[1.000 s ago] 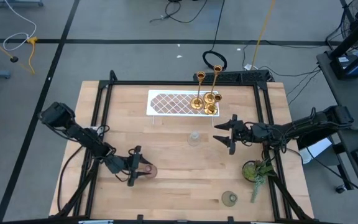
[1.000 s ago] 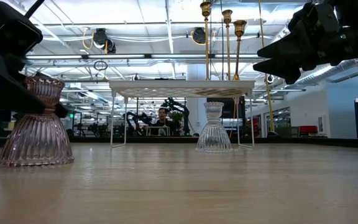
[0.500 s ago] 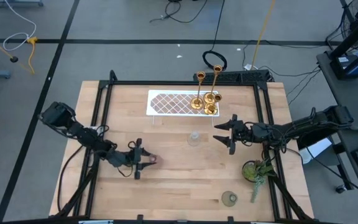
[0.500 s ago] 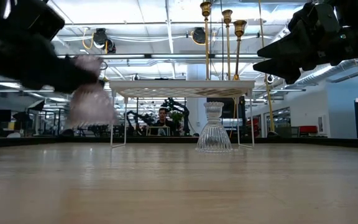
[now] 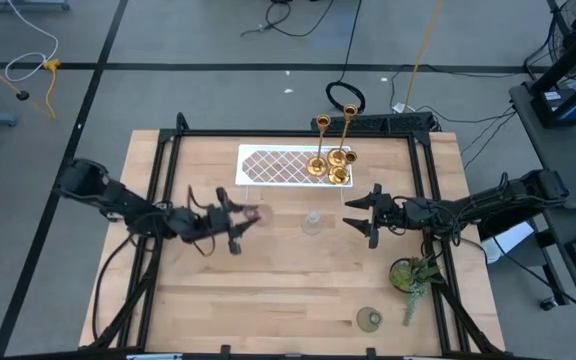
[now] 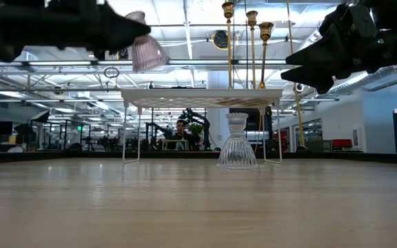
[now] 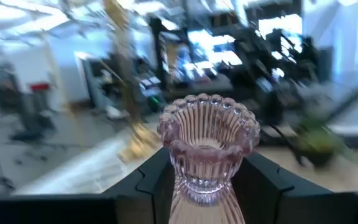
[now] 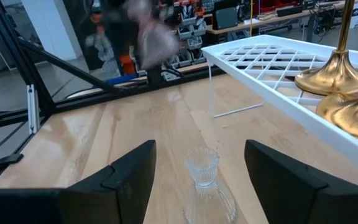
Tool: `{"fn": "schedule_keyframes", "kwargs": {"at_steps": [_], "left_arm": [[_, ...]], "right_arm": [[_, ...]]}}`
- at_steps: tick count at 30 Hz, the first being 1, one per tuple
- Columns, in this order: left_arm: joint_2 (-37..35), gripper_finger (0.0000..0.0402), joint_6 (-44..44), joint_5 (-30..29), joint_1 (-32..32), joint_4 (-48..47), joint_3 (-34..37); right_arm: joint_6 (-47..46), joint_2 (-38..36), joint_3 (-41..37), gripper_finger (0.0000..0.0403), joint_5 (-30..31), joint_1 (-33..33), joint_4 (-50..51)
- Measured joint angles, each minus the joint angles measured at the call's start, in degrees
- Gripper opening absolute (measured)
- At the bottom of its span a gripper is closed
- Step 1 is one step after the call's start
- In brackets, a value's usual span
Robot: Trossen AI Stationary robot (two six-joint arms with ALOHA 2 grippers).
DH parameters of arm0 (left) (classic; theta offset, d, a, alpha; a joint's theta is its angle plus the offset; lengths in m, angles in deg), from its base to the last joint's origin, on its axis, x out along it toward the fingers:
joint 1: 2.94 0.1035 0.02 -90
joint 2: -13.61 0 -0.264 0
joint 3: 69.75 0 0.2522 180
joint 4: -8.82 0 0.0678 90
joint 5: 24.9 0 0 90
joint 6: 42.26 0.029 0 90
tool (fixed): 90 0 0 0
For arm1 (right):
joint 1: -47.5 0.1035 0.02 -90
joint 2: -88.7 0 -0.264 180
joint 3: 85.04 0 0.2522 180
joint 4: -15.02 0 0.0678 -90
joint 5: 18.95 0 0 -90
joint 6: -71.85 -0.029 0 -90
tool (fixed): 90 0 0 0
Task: Pick & Place candle stick holders
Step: Put the purple glass candle holder on the shelf
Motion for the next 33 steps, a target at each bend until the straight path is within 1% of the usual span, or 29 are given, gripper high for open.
{"fn": "schedule_keyframes", "kwargs": {"at_steps": [2, 4, 7, 9, 11, 13, 15, 17, 22, 25, 29, 33], "left_arm": [[-2.27, 0.0144, 1.91, 0.10, 2.47, -0.57, -1.55], [-5.18, 0.0137, 3.22, 0.20, 4.87, -3.53, -2.82], [-8.86, 0.0131, 3.20, 0.27, 9.14, -13.52, -5.96], [-10.01, 0.0134, 1.40, 0.40, 12.28, -21.06, -8.33], [-10.16, 0.0142, -0.58, 2.02, 15.56, -26.82, -10.45], [-10.01, 0.0148, -2.56, 4.32, 18.57, -29.95, -11.94], [-9.30, 0.0148, -4.84, 6.01, 21.19, -31.26, -12.82], [-9.14, 0.0143, -7.18, 6.25, 23.12, -32.62, -12.78], [-9.17, 0.0134, -10.89, 6.32, 25.59, -36.65, -12.75], [-9.11, 0.0148, -11.86, 6.53, 26.42, -38.90, -12.75], [-8.28, 0.0174, -12.52, 6.30, 27.35, -39.63, -12.75], [-6.68, 0.0190, -12.66, 6.30, 28.42, -39.60, -12.75]], "right_arm": [[0.00, -0.02, 0.00, 0.0238, 0.00, 0.00, 0.25], [0.00, -0.02, 0.00, 0.0238, 0.00, 0.00, 0.28], [0.00, -0.01, 0.00, 0.0238, 0.00, -0.01, 0.58], [0.00, -0.02, 0.00, 0.0238, 0.00, -0.02, 0.74], [0.00, -0.02, 0.00, 0.0238, 0.00, 0.00, 0.95], [0.00, -0.02, 0.00, 0.0238, 0.01, -0.01, 1.23], [0.00, -0.02, 0.01, 0.0238, 0.02, -0.02, 1.80], [-0.01, -0.02, 0.00, 0.0238, 0.01, -0.01, 2.46], [0.00, -0.01, 0.02, 0.0238, 0.01, -0.02, 3.69], [0.00, -0.01, 0.02, 0.0238, 0.01, -0.02, 3.76], [0.00, -0.02, 0.02, 0.0238, 0.00, -0.02, 3.74], [0.00, -0.02, 0.02, 0.0238, 0.00, -0.02, 3.73]]}}
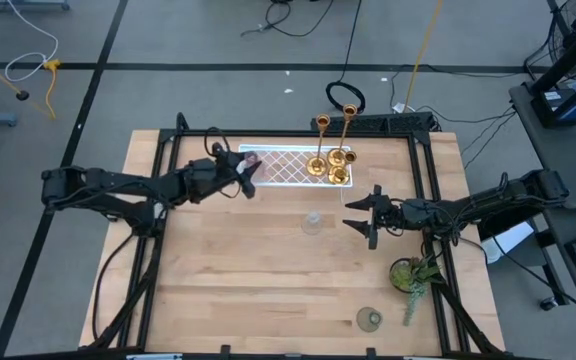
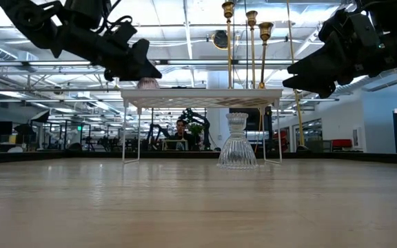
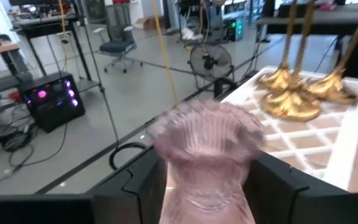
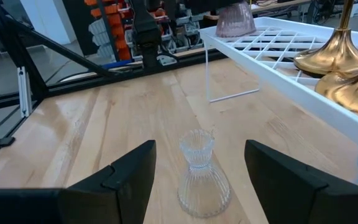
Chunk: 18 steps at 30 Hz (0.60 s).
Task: Pick & Place candle stick holders
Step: Put the purple glass candle holder on the shelf
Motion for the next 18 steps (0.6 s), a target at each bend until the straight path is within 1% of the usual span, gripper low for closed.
{"fn": "schedule_keyframes", "kwargs": {"at_steps": [6, 10, 16, 18], "left_arm": [[0.70, 0.0217, 0.71, -0.35, 1.09, -0.09, 0.00], [0.45, 0.0235, 3.30, -0.74, 1.40, 0.75, 0.00], [-0.45, 0.0249, 5.23, -1.97, 1.39, 0.74, 0.02], [-1.24, 0.0252, 5.86, -1.69, 1.03, 0.68, 0.02]], "right_arm": [[-0.02, 0.00, 0.00, 0.0238, -0.07, 0.00, -0.04], [-0.02, 0.02, 0.00, 0.0238, -0.13, 0.00, -0.04], [-1.19, 1.56, 0.00, 0.0238, -4.51, 0.17, -2.47], [-1.70, 2.96, -0.01, 0.0238, -4.61, 0.59, -4.67]]}}
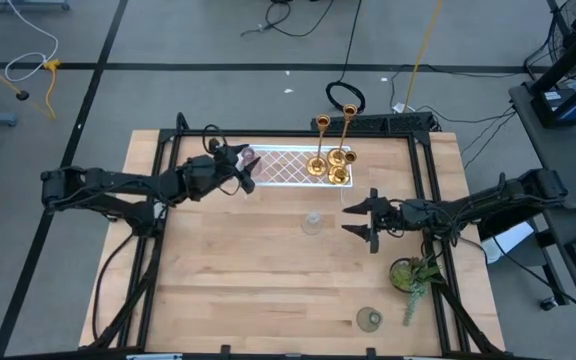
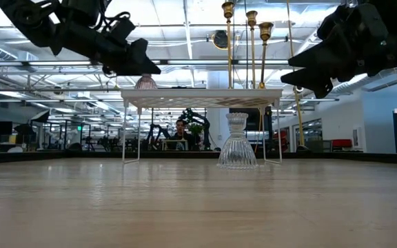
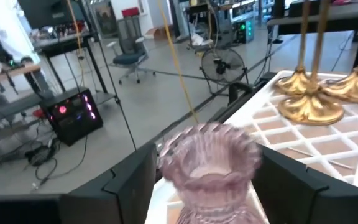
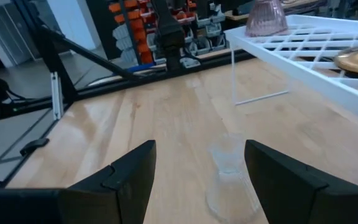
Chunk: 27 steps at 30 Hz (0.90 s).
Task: Pick & Place candle stick holders
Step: Put the purple glass candle holder on the shelf, then put the transparent glass candle holder on the shelf
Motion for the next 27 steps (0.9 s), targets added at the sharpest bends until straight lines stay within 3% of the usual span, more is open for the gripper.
{"fn": "schedule_keyframes", "kwargs": {"at_steps": [16, 24, 27], "left_arm": [[-8.81, 0.0253, 6.67, -0.34, -1.70, -0.74, 0.00], [-15.75, 0.0253, 9.95, 1.05, -7.44, -0.71, 0.02], [-17.67, 0.0253, 9.99, 3.00, -10.86, -1.53, 0.04]], "right_arm": [[-1.77, 21.71, 0.83, 0.0238, 0.28, 2.68, -24.38], [2.46, 31.45, 9.82, 0.0238, 0.25, 2.68, -20.01], [2.70, 33.47, 11.77, 0.0238, 3.62, 2.81, -17.54]]}}
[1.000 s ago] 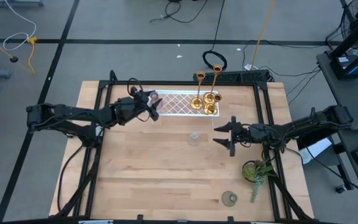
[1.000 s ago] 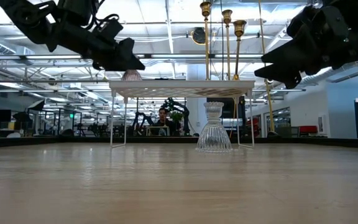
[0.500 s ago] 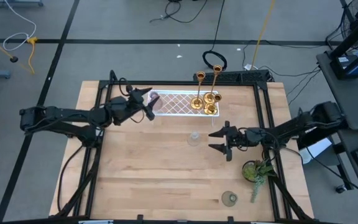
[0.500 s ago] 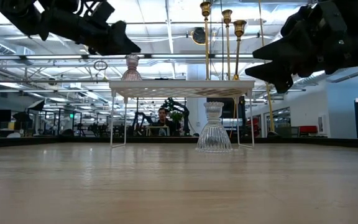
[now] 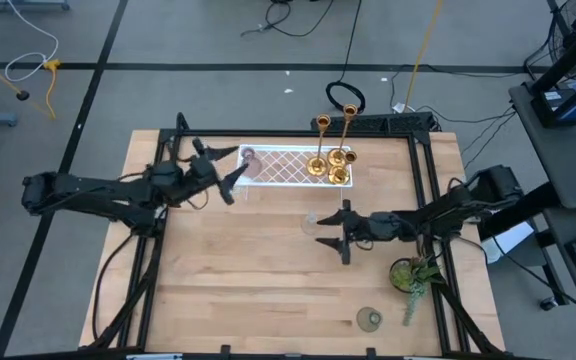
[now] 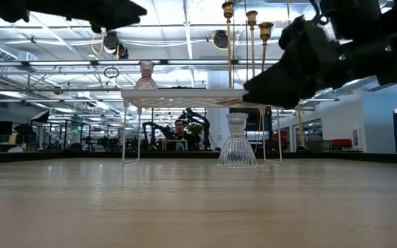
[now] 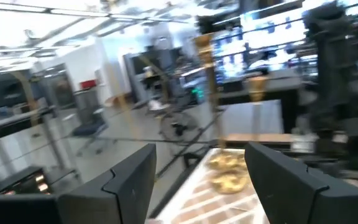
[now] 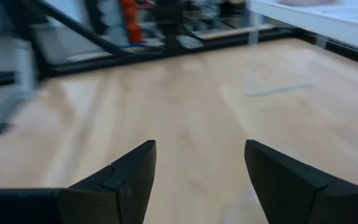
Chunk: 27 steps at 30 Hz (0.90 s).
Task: Pick & Place candle stick holders
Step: Put the transparent glass candle holder on the shelf
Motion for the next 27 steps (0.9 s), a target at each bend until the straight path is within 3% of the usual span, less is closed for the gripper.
{"fn": "schedule_keyframes", "kwargs": {"at_steps": [13, 23, 27], "left_arm": [[-1.43, 0.0253, -1.64, 0.24, -13.24, -5.42, 0.00], [-1.41, 0.0253, -7.67, 0.17, -17.92, -10.46, 0.00], [-1.39, 0.0253, -9.46, 0.17, -18.59, -12.05, 0.00]], "right_arm": [[-6.10, 5.08, 1.42, 0.0238, 16.35, 3.63, 2.44], [-3.17, 5.14, 1.34, 0.0238, 16.28, 4.96, 0.60], [-4.44, 5.16, 1.31, 0.0238, 20.41, 3.66, 5.11]]}}
